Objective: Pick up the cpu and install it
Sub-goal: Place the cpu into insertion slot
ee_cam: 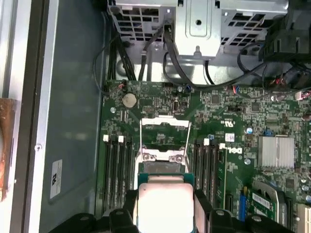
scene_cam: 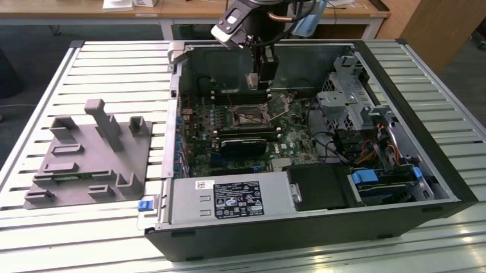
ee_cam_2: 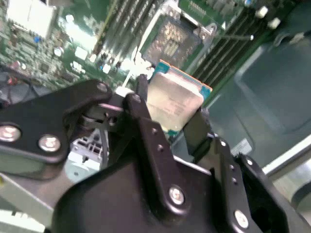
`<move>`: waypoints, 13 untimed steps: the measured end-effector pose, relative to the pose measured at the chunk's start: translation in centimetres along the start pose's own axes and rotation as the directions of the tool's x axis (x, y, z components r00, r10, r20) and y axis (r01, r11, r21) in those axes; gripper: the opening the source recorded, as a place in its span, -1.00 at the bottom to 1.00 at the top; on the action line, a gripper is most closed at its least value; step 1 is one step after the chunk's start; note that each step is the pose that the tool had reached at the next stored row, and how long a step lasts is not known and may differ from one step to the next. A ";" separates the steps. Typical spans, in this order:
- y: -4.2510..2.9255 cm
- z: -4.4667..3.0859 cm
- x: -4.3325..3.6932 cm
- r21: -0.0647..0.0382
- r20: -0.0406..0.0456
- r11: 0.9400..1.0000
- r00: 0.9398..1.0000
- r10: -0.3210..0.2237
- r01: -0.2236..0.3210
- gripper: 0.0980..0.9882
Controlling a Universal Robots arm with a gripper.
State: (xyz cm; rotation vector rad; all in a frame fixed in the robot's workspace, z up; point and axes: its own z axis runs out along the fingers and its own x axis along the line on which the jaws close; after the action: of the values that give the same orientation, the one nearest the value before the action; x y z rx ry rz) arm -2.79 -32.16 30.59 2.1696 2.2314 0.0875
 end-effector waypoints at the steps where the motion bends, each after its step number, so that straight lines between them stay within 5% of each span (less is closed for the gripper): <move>1: 0.00 0.00 0.00 0.000 0.000 1.000 1.000 0.000 0.000 0.00; 13: -0.01 0.04 0.00 -0.001 0.004 0.998 0.998 0.057 -0.057 0.00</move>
State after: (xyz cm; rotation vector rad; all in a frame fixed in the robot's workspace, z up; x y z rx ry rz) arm -2.79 -32.16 30.55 2.2315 2.1670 0.0859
